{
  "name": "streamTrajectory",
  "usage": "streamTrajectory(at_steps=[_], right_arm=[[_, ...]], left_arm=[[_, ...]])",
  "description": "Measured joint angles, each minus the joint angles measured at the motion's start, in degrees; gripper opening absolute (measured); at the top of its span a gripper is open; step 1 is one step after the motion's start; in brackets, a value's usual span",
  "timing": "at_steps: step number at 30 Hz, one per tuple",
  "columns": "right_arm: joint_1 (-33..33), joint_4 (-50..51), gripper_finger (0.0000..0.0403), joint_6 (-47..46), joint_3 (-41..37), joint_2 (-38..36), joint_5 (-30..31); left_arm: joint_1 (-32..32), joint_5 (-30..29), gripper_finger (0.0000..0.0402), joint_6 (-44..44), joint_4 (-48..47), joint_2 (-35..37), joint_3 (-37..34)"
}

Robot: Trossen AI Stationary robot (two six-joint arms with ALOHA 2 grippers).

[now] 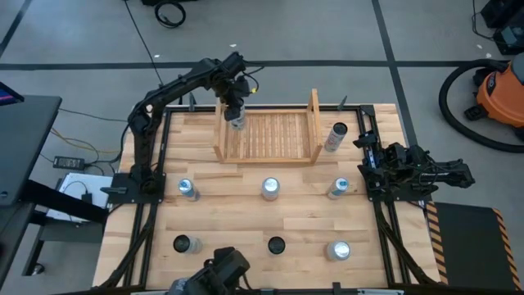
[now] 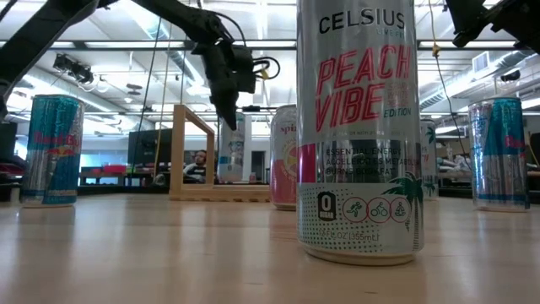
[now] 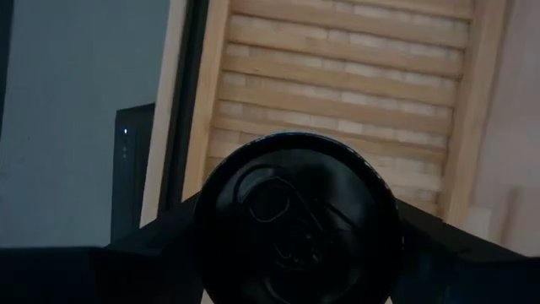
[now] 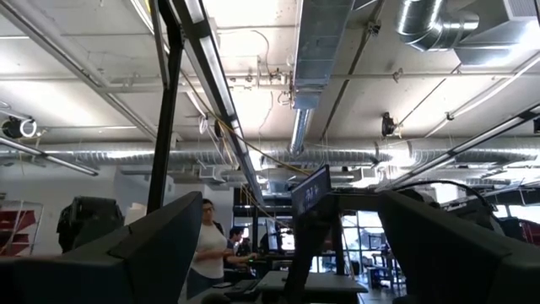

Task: Place canned beverage on shelf
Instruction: Put the top white soda can into the shelf

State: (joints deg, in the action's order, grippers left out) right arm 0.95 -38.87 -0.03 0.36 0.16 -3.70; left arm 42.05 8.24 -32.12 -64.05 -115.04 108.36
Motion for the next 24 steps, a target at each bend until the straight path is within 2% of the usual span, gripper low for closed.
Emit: streamTrajectory(at_steps=[6,24], right_arm=[[0.0,0.0,0.0367,0.0,0.0,0.0,0.0],[0.0,-0.03,0.0367,0.0,0.0,0.0,0.0]], left_arm=[[0.23,-0.42,0.027,1.83,3.26,-1.12,-0.02],[0.88,-0.84,0.027,3.04,2.45,-4.16,0.04]])
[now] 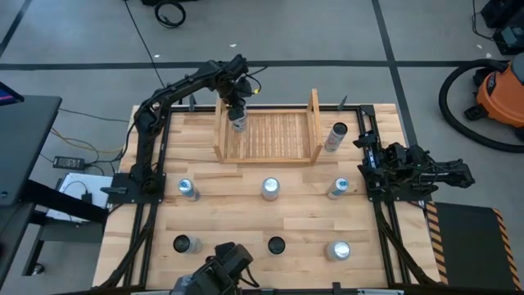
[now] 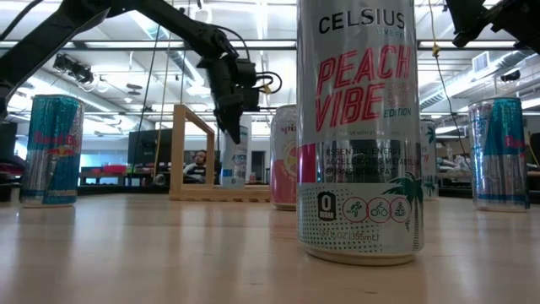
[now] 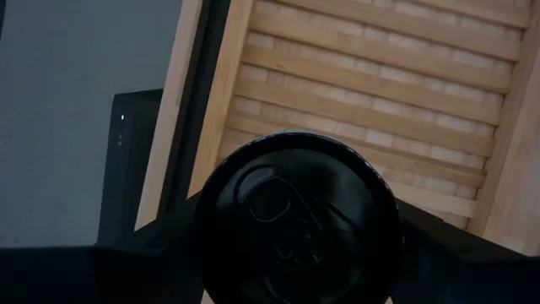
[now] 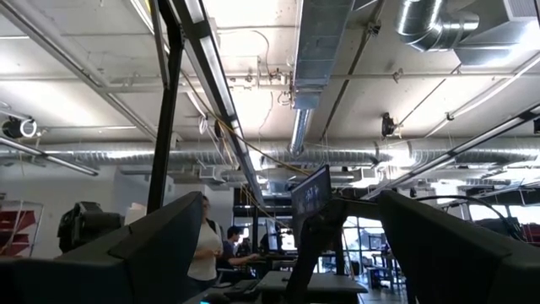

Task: Place canned beverage on shelf
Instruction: Put the top white soda can into the shelf

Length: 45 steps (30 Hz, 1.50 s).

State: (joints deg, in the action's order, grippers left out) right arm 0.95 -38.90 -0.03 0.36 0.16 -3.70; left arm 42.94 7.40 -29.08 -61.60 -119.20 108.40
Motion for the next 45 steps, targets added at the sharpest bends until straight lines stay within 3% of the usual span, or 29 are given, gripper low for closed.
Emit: streamTrajectory(at_steps=[11,21,45], right_arm=[[0.0,0.03,0.0367,0.0,0.0,0.0,0.0],[0.0,0.01,0.0367,0.0,0.0,0.0,0.0],[0.01,0.03,0.0367,0.0,0.0,0.0,0.0]], left_arm=[[0.72,0.13,0.0273,3.16,-1.51,0.0,0.0],[0.63,-0.17,0.0313,2.43,-2.83,-0.17,-0.11],[-0.62,-0.25,0.0316,4.1,-7.72,-0.17,4.83]])
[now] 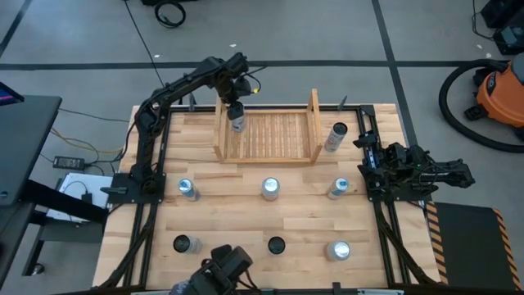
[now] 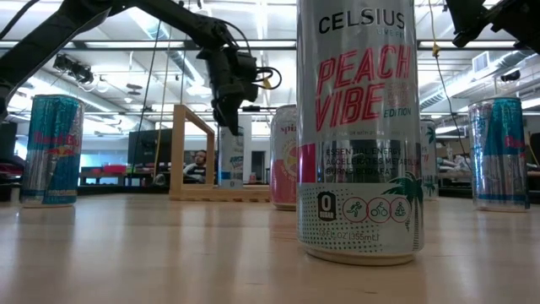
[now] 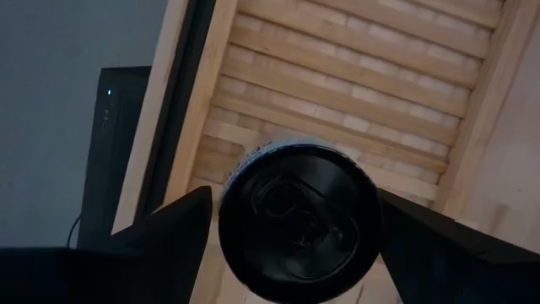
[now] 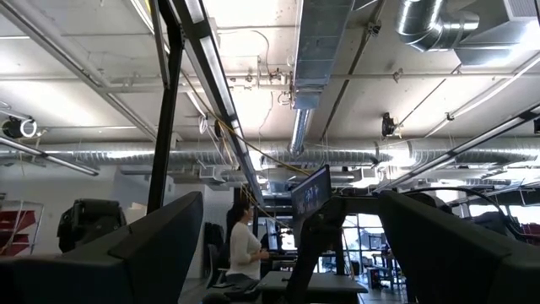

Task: Place canned beverage on shelf
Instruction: Put the top white soda can into the shelf

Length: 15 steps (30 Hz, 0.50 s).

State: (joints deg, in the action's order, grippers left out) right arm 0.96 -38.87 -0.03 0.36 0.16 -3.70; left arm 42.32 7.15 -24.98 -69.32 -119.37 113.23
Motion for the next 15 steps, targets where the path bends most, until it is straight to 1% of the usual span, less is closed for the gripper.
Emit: streamTrajectory(at_steps=[8,11,15], right_arm=[[0.01,-0.02,0.0367,0.0,-0.02,0.0,-0.02],[0.0,-0.02,0.0367,0.0,-0.01,0.0,-0.02],[-0.01,-0.01,0.0367,0.0,-0.01,0.0,-0.02]], left_arm=[[-0.54,-0.1,0.0316,0.42,0.02,0.11,0.02],[-0.58,-2.5,0.0316,1.69,0.02,0.26,0.04],[-0.58,-3.24,0.0316,3.5,0.01,0.26,0.04]])
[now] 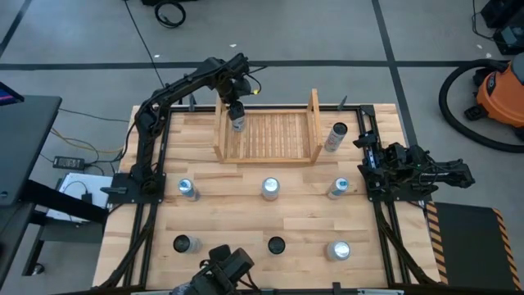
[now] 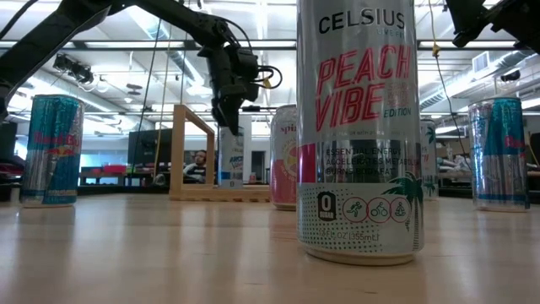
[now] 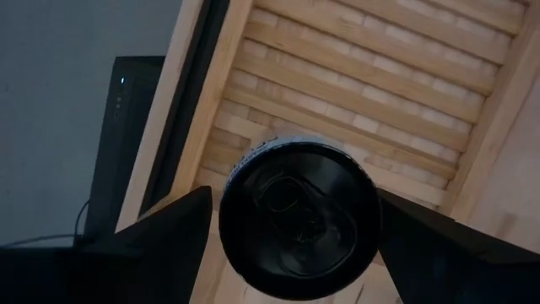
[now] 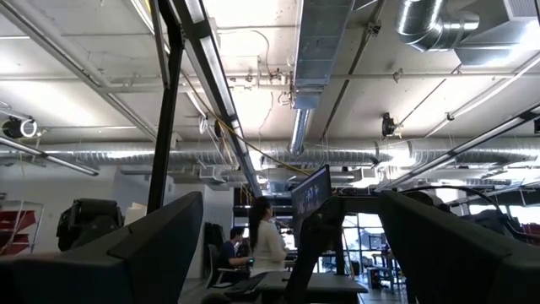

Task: Place canned beverage on shelf
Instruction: Put the top white soda can into the shelf

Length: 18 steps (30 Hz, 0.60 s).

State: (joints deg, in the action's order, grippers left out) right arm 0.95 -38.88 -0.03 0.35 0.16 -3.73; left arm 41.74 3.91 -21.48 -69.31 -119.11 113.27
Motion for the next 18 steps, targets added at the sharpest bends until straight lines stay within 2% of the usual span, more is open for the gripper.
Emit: streamTrajectory(at_steps=[6,11,18], right_arm=[[0.0,-0.01,0.0367,0.0,0.01,0.0,0.0],[0.0,0.0,0.0367,0.0,0.01,0.0,0.0],[0.02,-0.01,0.0367,0.0,-0.01,0.0,0.0]], left_arm=[[-0.22,-0.28,0.0316,2.48,-0.05,0.0,0.0],[-0.65,-0.31,0.0314,1.05,-0.69,0.0,0.0],[-0.87,-0.29,0.0277,-3.37,-1.58,0.0,0.04]])
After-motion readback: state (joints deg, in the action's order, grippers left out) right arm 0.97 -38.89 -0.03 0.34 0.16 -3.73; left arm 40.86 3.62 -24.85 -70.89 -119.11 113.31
